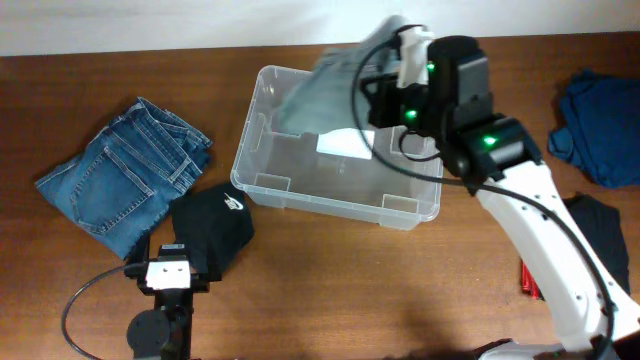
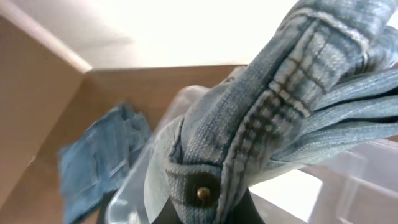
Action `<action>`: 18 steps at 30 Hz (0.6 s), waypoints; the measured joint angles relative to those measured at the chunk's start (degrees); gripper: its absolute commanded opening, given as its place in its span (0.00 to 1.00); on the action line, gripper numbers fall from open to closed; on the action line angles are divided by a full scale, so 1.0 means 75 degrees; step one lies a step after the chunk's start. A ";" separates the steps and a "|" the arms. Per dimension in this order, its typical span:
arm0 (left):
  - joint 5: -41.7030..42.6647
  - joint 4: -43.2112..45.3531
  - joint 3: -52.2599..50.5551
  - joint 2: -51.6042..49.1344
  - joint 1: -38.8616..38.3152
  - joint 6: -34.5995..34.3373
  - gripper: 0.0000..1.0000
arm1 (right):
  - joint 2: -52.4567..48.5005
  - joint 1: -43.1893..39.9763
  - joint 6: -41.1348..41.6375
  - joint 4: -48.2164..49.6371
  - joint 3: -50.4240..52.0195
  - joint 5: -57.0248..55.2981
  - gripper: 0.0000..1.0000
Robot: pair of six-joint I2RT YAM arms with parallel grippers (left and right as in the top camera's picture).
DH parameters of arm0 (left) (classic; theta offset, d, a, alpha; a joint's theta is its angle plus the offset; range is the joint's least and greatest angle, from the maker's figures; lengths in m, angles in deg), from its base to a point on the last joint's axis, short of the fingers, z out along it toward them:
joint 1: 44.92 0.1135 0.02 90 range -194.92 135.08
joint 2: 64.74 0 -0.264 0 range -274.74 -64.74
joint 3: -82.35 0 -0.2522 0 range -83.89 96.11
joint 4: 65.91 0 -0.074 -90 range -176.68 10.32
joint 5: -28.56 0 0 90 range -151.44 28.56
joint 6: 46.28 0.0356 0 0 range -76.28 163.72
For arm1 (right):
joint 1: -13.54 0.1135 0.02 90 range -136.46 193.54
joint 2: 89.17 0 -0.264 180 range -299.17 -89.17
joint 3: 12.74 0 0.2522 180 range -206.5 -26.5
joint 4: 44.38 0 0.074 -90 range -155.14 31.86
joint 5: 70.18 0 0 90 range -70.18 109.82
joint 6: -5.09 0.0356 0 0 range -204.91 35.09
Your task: Pack container
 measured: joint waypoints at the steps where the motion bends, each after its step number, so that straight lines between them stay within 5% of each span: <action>1: 0.0000 0.0000 0.0000 0.0000 0.0000 0.0000 1.00 | 0.0058 -0.0023 0.0184 -0.0119 0.0000 -0.0283 0.04; 9: 0.0000 0.0000 0.0000 0.0000 -0.0003 0.0000 1.00 | 0.0539 -0.0052 0.2611 -0.0717 0.0000 -0.3582 0.04; 18: 0.0000 0.0000 0.0000 0.0000 -0.0003 0.0000 1.00 | 0.0560 0.0417 0.3643 -0.0740 0.0000 -0.5438 0.04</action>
